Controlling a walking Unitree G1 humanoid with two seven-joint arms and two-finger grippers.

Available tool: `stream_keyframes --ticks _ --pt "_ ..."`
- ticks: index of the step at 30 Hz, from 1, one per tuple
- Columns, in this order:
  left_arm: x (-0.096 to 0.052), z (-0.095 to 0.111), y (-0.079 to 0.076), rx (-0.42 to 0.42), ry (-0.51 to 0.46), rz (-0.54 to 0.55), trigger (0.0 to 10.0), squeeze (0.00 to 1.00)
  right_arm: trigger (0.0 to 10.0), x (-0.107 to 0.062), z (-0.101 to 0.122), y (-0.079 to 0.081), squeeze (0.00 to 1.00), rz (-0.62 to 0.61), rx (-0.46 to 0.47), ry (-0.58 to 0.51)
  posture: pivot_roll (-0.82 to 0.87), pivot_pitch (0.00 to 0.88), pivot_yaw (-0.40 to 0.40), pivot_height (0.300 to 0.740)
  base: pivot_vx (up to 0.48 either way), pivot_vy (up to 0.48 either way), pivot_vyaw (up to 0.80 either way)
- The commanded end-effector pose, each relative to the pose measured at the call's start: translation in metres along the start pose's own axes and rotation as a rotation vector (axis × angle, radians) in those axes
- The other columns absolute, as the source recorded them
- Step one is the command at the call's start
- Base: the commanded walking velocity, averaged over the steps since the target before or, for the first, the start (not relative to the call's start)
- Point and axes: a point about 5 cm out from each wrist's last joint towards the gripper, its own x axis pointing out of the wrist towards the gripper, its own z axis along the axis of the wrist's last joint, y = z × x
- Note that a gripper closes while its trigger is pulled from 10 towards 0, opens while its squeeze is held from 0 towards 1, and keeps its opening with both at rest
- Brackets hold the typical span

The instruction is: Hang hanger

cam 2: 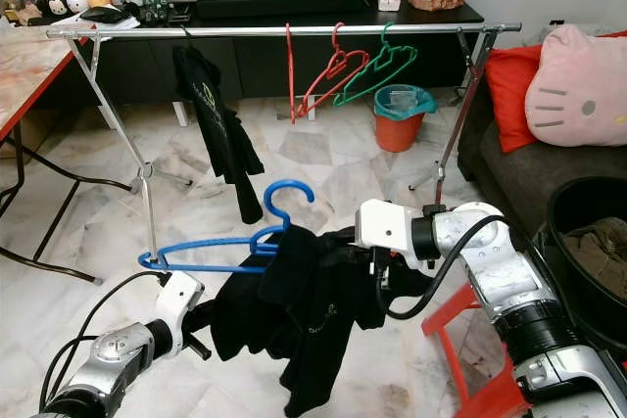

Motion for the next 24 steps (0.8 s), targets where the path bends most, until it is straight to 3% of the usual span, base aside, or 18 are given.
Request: stream_keyframes --ticks 1,7,8,9,10,14,20,23,24 --pt "-0.004 -0.004 0.010 0.035 0.047 0.073 0.0 0.00 0.0 -0.007 -0.001 -0.001 0.00 -0.007 -0.022 0.011 -0.06 0.000 0.062 0.740 0.000 0.000 0.00" --pt "-0.011 -0.017 0.024 0.092 0.179 0.226 0.0 0.00 0.0 -0.010 -0.005 0.005 0.00 0.016 0.009 -0.010 -0.06 0.000 0.061 0.740 0.000 0.000 0.00" --pt "-0.014 -0.022 0.027 0.091 0.211 0.256 1.5 0.00 0.0 -0.011 -0.006 0.006 0.00 0.013 0.022 -0.017 -0.06 0.000 0.065 0.740 0.000 0.000 0.00" --pt "-0.016 -0.027 0.028 0.079 0.239 0.276 9.3 0.00 0.0 -0.013 -0.007 0.008 0.00 0.015 0.042 -0.033 -0.06 0.000 0.065 0.740 0.000 0.000 0.00" --pt "-0.018 -0.030 0.028 0.073 0.256 0.282 10.0 0.00 0.0 -0.014 -0.007 0.009 0.00 0.020 0.061 -0.056 -0.06 0.000 0.065 0.740 0.000 0.000 0.00" --pt "-0.019 -0.033 0.027 0.069 0.266 0.279 10.0 0.00 0.0 -0.019 -0.005 0.010 0.00 0.020 0.102 -0.109 -0.06 0.000 0.065 0.740 0.000 0.000 0.00" --pt "-0.020 -0.035 0.029 0.080 0.269 0.298 10.0 0.00 0.0 -0.025 -0.014 0.017 0.00 0.091 0.084 -0.005 -0.05 0.000 0.067 0.740 0.000 0.000 0.00" --pt "-0.021 -0.035 0.029 0.083 0.273 0.306 10.0 0.00 0.0 -0.026 -0.014 0.018 0.00 0.101 0.082 -0.009 -0.05 0.000 0.068 0.740 0.000 0.000 0.00" --pt "-0.021 -0.035 0.030 0.085 0.275 0.308 10.0 0.00 0.0 -0.026 -0.010 0.016 0.00 0.087 0.094 -0.057 -0.05 0.000 0.068 0.740 0.000 0.000 0.00"
